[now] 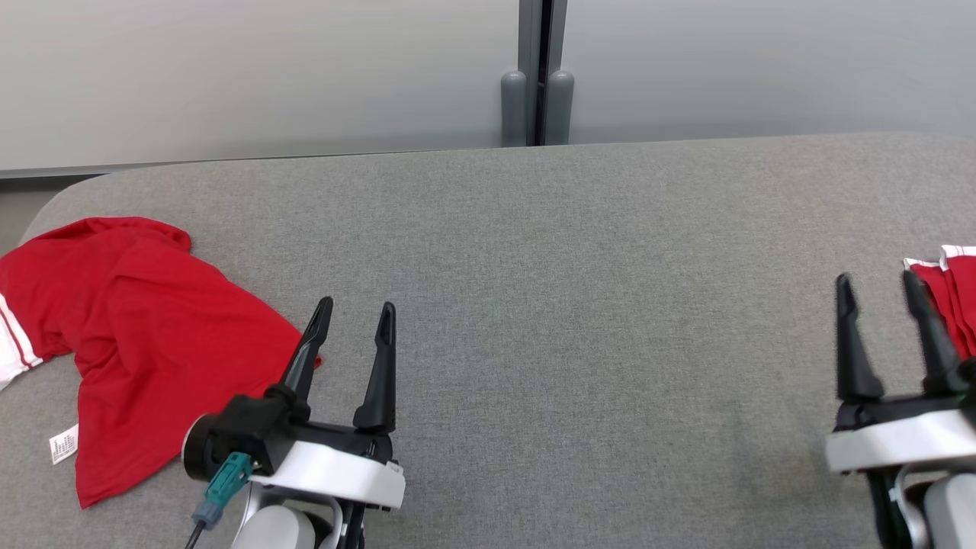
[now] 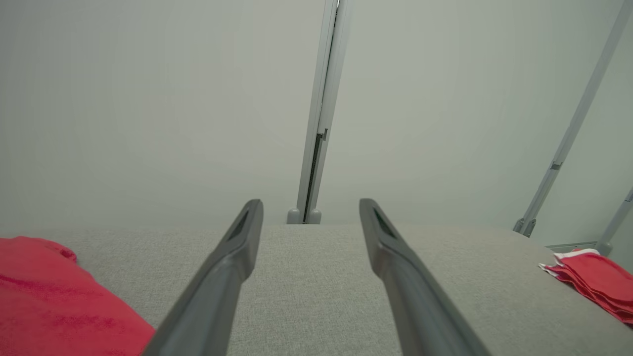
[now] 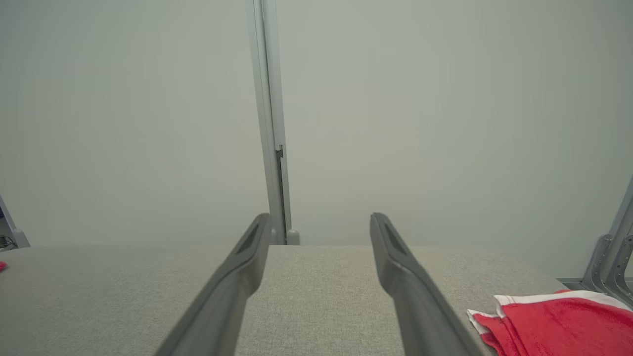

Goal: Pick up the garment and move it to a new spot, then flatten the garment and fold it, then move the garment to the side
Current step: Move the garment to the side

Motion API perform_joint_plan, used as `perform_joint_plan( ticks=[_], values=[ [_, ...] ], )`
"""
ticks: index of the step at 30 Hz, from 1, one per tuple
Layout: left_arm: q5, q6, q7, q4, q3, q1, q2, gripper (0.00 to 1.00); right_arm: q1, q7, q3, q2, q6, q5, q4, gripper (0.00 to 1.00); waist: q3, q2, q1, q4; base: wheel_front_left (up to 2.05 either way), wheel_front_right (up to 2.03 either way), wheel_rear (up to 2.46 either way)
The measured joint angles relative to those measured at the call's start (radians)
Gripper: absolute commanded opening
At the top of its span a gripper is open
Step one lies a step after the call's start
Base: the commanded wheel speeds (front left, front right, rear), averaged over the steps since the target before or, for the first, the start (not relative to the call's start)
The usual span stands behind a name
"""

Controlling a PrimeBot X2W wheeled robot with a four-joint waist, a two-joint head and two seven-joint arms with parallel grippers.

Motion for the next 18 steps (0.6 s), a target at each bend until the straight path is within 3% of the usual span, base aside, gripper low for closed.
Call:
perform_joint_plan(
  ticks=[9,18],
  values=[
    [-0.042,-0.002,0.000,0.024,0.031,0.042,0.000,1.00,0.068,0.000,0.018,0.111,0.000,-0.065,-0.006,1.00,0.001,0.0000,0.0000,-0.003,0.00,0.00,0.00],
    [-0.026,-0.003,0.000,0.020,0.031,0.033,0.000,1.00,0.059,0.000,0.023,0.118,0.000,-0.074,0.000,1.00,0.012,0.0000,0.0000,-0.010,0.00,0.00,0.00]
  ],
)
